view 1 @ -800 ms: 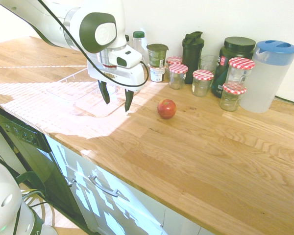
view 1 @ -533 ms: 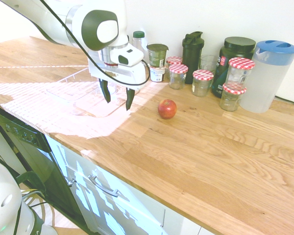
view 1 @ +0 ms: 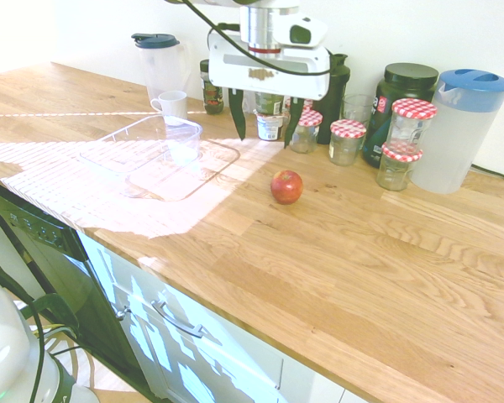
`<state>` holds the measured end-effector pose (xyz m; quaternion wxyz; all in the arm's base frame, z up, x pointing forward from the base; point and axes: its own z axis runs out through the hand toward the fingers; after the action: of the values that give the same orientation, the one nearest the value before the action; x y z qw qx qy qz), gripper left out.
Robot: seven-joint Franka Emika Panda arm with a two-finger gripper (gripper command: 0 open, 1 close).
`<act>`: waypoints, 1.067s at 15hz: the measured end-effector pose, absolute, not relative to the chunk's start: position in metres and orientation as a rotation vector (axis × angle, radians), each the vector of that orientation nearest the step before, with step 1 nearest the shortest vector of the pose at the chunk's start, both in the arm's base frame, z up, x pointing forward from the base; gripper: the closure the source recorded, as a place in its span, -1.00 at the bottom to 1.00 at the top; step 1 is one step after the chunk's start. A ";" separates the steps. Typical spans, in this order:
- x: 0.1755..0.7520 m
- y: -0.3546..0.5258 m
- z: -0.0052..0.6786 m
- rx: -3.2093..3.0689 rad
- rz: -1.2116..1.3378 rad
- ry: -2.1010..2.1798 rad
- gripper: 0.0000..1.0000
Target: Put the apple into the container
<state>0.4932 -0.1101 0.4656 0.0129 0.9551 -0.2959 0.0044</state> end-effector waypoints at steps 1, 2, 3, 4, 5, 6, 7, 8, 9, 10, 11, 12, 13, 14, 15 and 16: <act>0.499 -0.120 0.454 2.991 0.021 -0.875 -1.00; 0.503 -0.126 0.443 2.998 0.018 -0.843 -1.00; 0.506 -0.130 0.434 3.004 0.016 -0.818 -1.00; 0.509 -0.130 0.427 3.007 0.009 -0.799 -1.00; 0.511 -0.131 0.420 3.010 -0.008 -0.780 -1.00; 0.512 -0.131 0.415 3.014 -0.023 -0.765 -1.00; 0.513 -0.131 0.411 3.015 -0.032 -0.761 -1.00; 0.514 -0.131 0.407 3.015 -0.032 -0.757 -1.00; 0.516 -0.131 0.403 3.017 -0.028 -0.748 -1.00; 0.518 -0.131 0.399 3.019 -0.023 -0.735 -1.00; 0.520 -0.132 0.395 3.021 -0.027 -0.725 -1.00; 0.521 -0.131 0.390 3.023 -0.030 -0.710 -1.00; 0.522 -0.129 0.387 3.027 -0.033 -0.691 -1.00; 0.523 -0.126 0.383 3.032 -0.031 -0.670 -1.00; 0.525 -0.123 0.380 3.035 -0.021 -0.657 -1.00; 0.526 -0.120 0.376 3.036 -0.011 -0.647 -1.00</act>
<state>0.5264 -0.1198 0.3763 0.0185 0.9779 -0.2083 -0.0037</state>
